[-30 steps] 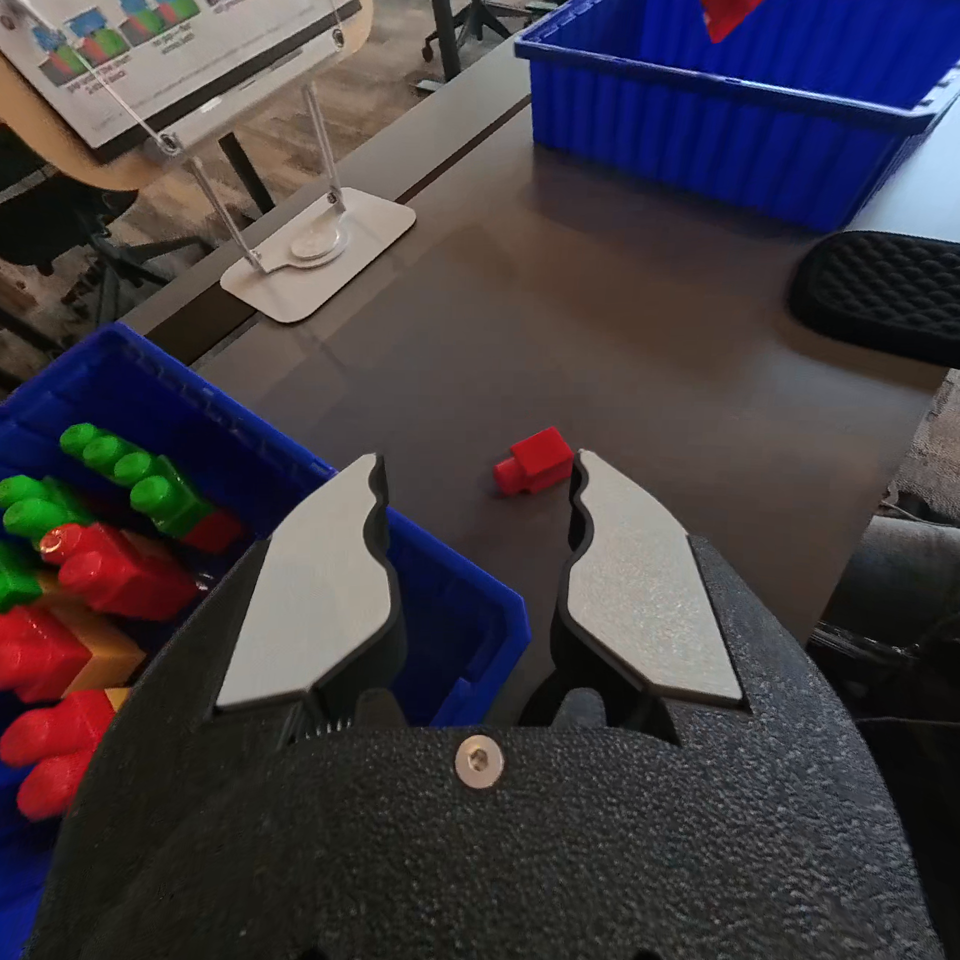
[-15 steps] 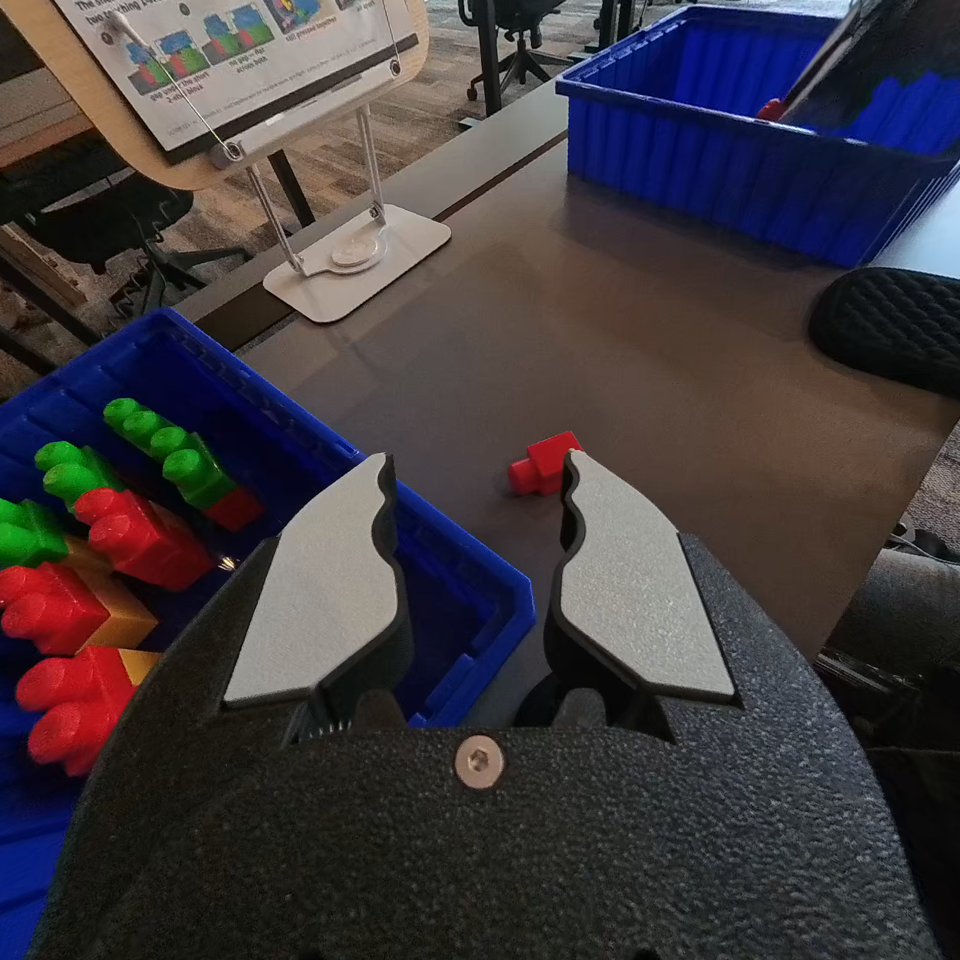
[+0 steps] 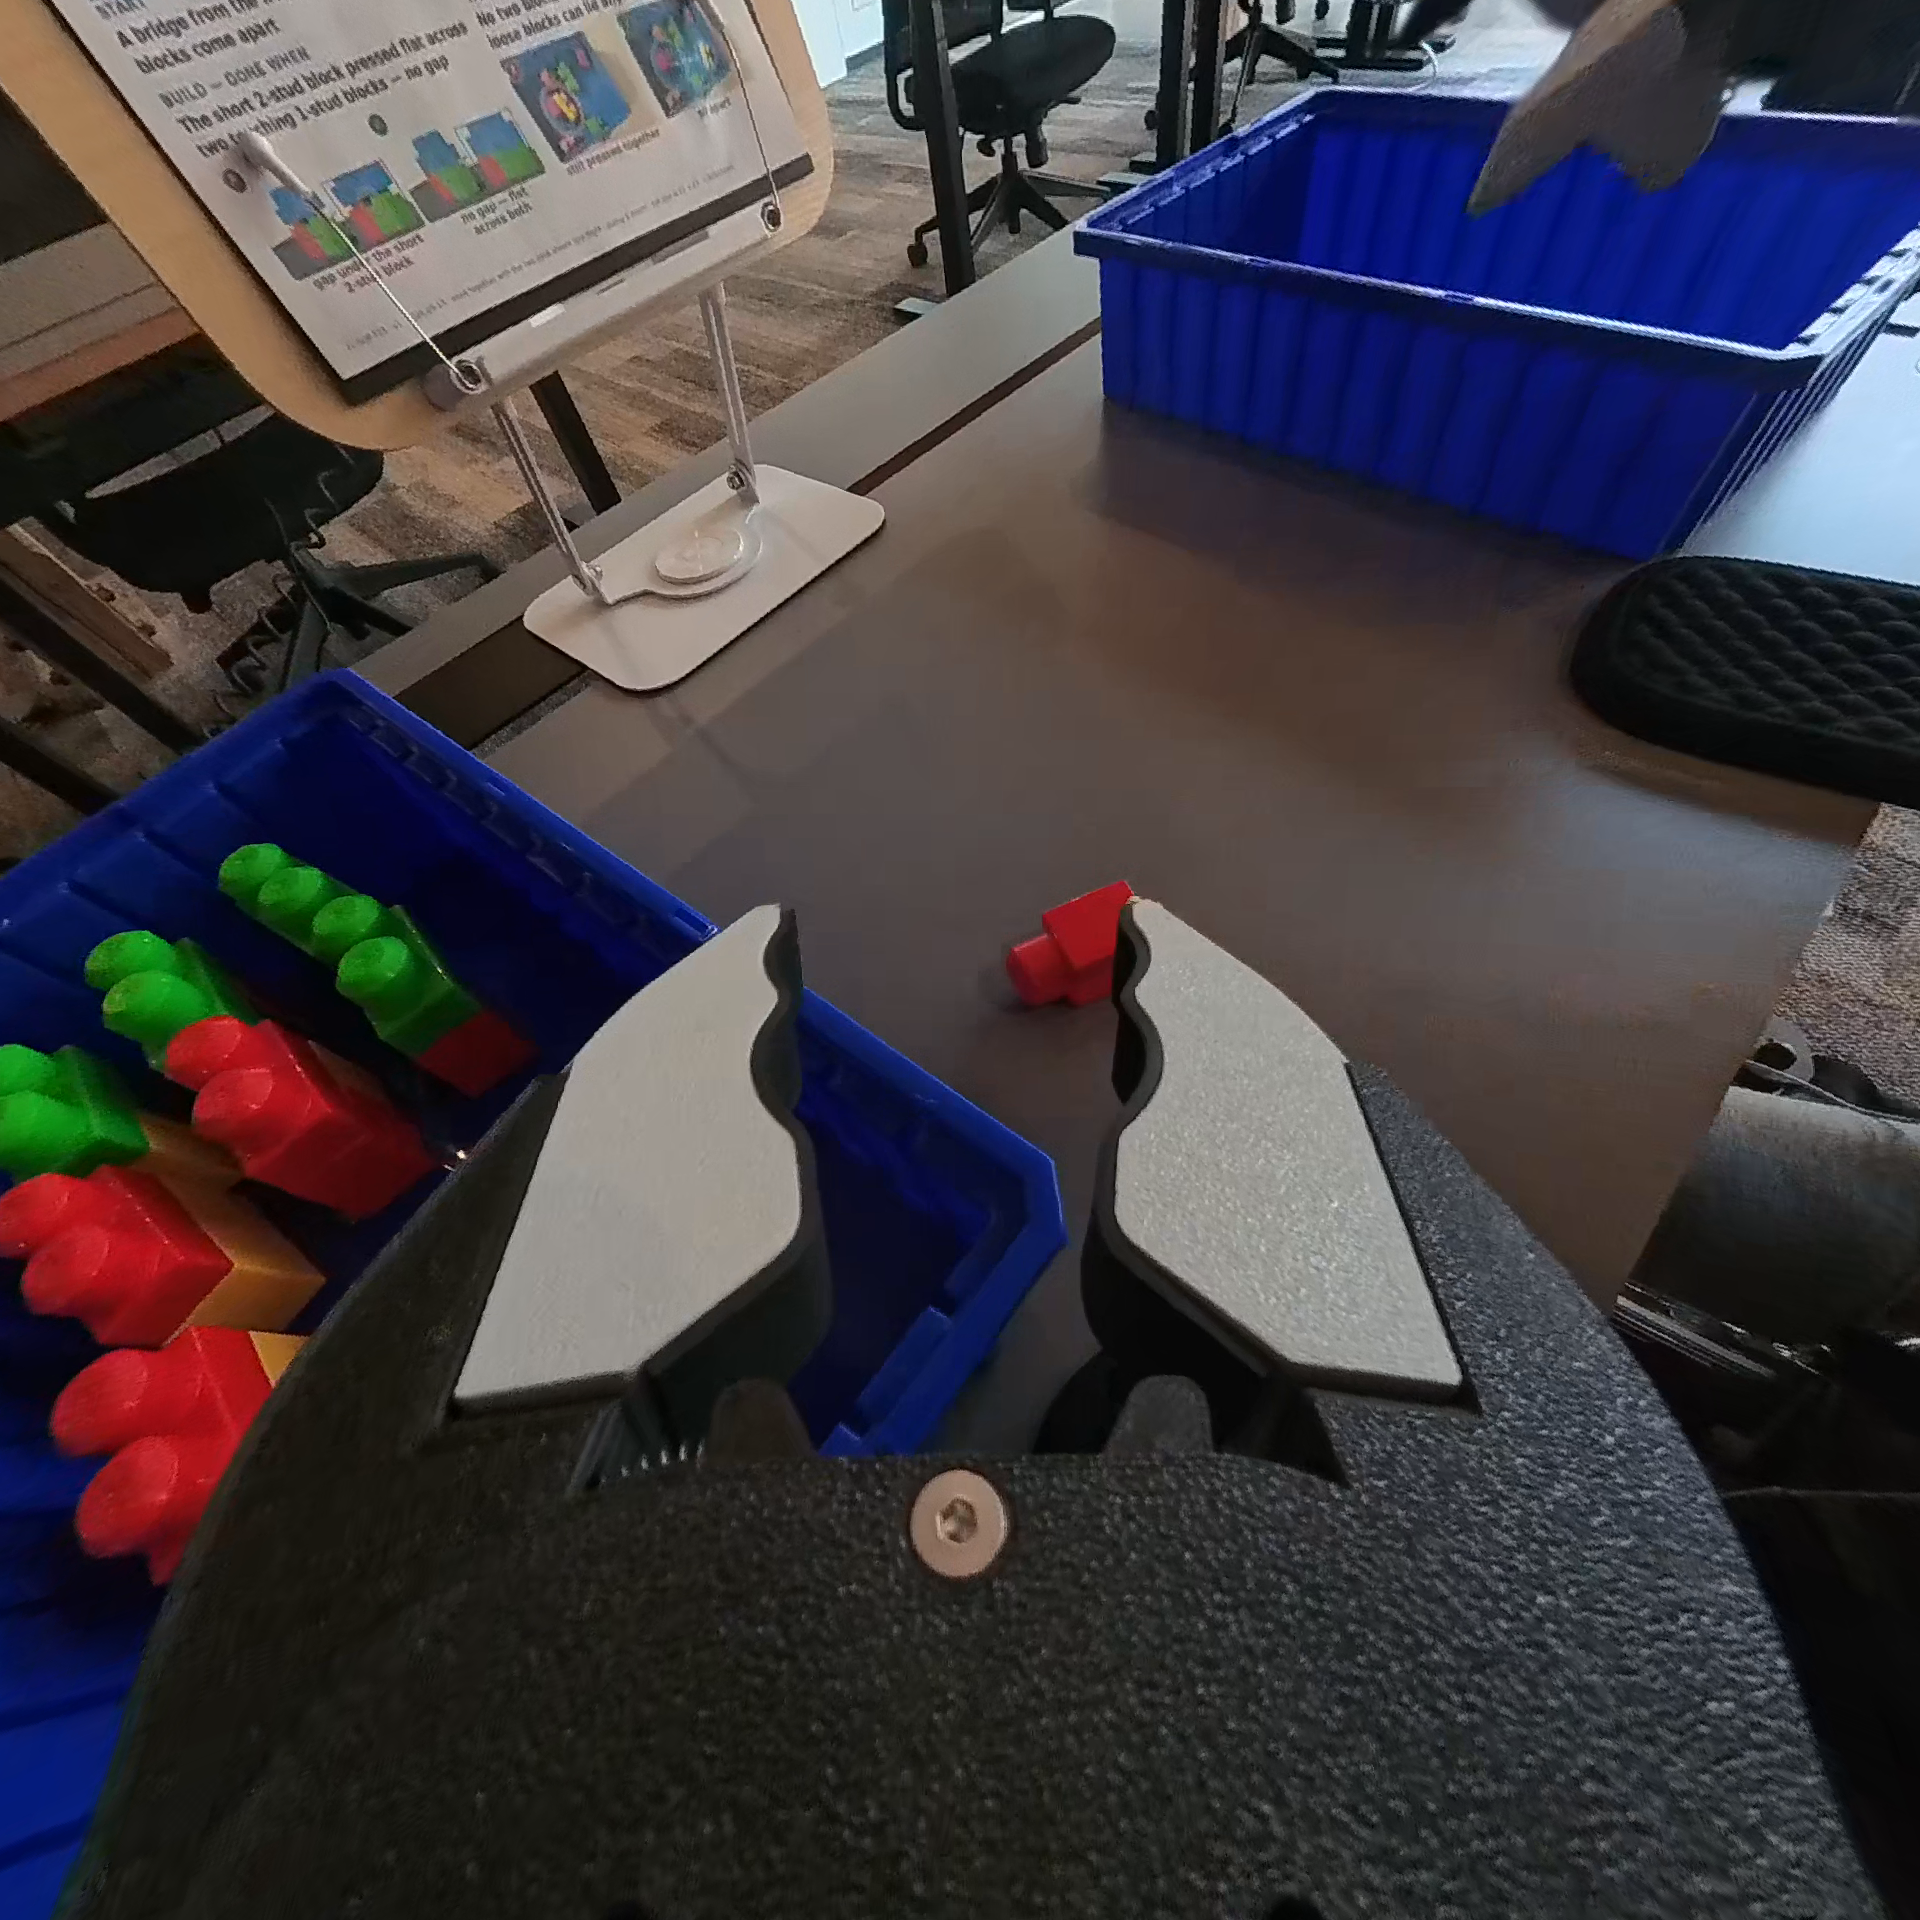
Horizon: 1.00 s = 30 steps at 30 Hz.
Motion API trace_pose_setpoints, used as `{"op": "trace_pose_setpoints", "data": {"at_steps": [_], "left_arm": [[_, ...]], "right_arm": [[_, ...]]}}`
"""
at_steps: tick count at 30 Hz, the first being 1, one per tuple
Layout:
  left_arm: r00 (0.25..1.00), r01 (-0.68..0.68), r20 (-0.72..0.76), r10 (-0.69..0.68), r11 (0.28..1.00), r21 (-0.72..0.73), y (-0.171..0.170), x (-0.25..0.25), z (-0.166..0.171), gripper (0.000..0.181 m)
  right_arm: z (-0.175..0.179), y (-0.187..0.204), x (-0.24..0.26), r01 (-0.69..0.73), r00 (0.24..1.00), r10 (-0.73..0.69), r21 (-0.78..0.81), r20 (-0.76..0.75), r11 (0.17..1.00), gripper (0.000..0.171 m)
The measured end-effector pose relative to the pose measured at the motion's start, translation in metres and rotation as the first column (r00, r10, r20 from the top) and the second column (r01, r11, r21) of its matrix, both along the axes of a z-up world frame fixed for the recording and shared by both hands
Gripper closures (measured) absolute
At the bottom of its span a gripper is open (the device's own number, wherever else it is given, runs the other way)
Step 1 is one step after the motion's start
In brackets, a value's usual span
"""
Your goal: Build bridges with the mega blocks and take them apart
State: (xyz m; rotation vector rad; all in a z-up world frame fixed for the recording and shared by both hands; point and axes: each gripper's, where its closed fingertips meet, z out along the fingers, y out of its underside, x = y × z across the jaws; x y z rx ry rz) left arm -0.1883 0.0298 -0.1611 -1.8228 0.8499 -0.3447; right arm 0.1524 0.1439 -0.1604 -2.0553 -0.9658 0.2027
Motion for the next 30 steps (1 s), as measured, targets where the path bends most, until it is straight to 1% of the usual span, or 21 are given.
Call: {"op": "trace_pose_setpoints", "data": {"at_steps": [2, 3, 5, 6, 7, 8, 9, 10, 12, 14, 16, 18, 19, 21, 25, 28, 30], "left_arm": [[1.000, 0.005, 0.006, -0.005, 1.000, 0.007, -0.002, 0.000, 0.002, 0.124], [1.000, 0.010, 0.009, -0.010, 1.000, 0.011, -0.003, 0.000, 0.002, 0.124], [1.000, 0.018, 0.010, -0.019, 1.000, 0.016, -0.004, -0.001, 0.003, 0.125], [1.000, 0.012, 0.013, -0.012, 1.000, 0.020, -0.004, -0.003, 0.005, 0.125], [1.000, 0.007, 0.019, -0.007, 1.000, 0.026, -0.004, -0.005, 0.006, 0.125], [1.000, 0.008, 0.027, -0.009, 1.000, 0.030, -0.005, -0.006, 0.008, 0.125], [0.999, 0.013, 0.036, -0.014, 0.999, 0.033, -0.007, -0.006, 0.009, 0.126], [0.999, 0.014, 0.046, -0.016, 0.999, 0.039, -0.007, -0.006, 0.011, 0.126], [0.998, 0.020, 0.054, -0.023, 0.999, 0.047, -0.008, -0.006, 0.013, 0.127], [0.998, 0.016, 0.058, -0.019, 0.999, 0.048, -0.008, -0.008, 0.013, 0.127], [0.998, 0.019, 0.060, -0.022, 0.999, 0.047, -0.008, -0.008, 0.013, 0.127], [0.998, 0.025, 0.061, -0.028, 0.998, 0.049, -0.008, -0.008, 0.012, 0.128], [0.998, 0.026, 0.061, -0.028, 0.999, 0.045, -0.007, -0.008, 0.011, 0.128], [0.998, 0.023, 0.064, -0.025, 0.999, 0.040, -0.006, -0.009, 0.010, 0.128], [0.998, 0.022, 0.059, -0.024, 0.999, 0.040, -0.006, -0.009, 0.010, 0.128], [0.998, 0.017, 0.061, -0.019, 0.999, 0.038, -0.006, -0.010, 0.010, 0.128], [0.998, 0.019, 0.062, -0.021, 0.999, 0.038, -0.006, -0.010, 0.010, 0.128]], "right_arm": [[-0.006, -0.026, -0.072, -0.165, 0.986, 0.165, 0.016, -0.026, 0.986, 0.071], [-0.016, -0.038, -0.104, -0.233, 0.972, 0.233, 0.006, -0.032, 0.972, 0.071], [-0.046, -0.065, -0.159, -0.370, 0.929, 0.367, -0.075, -0.049, 0.926, 0.069], [-0.060, -0.074, -0.181, -0.413, 0.910, 0.409, -0.111, -0.063, 0.904, 0.071], [-0.074, -0.078, -0.198, -0.441, 0.897, 0.436, -0.129, -0.065, 0.888, 0.076], [-0.087, -0.078, -0.212, -0.453, 0.892, 0.448, -0.136, -0.063, 0.881, 0.084], [-0.099, -0.076, -0.223, -0.456, 0.890, 0.453, -0.141, -0.057, 0.878, 0.088], [-0.112, -0.075, -0.231, -0.456, 0.890, 0.454, -0.156, -0.051, 0.876, 0.088], [-0.134, -0.076, -0.245, -0.461, 0.886, 0.462, -0.201, -0.048, 0.864, 0.089], [-0.150, -0.073, -0.253, -0.452, 0.889, 0.457, -0.212, -0.027, 0.866, 0.088], [-0.162, -0.073, -0.259, -0.450, 0.889, 0.457, -0.231, -0.022, 0.863, 0.088], [-0.170, -0.070, -0.261, -0.438, 0.893, 0.450, -0.233, 0.001, 0.868, 0.091], [-0.173, -0.069, -0.262, -0.439, 0.891, 0.453, -0.232, 0.009, 0.868, 0.095], [-0.174, -0.070, -0.262, -0.448, 0.887, 0.462, -0.219, 0.013, 0.866, 0.134], [-0.162, -0.065, -0.254, -0.445, 0.889, 0.458, -0.177, 0.033, 0.878, 0.135], [-0.131, -0.064, -0.243, -0.444, 0.895, 0.446, -0.141, -0.022, 0.885, 0.135], [-0.105, -0.062, -0.227, -0.435, 0.900, 0.434, -0.113, -0.032, 0.893, 0.135]]}}
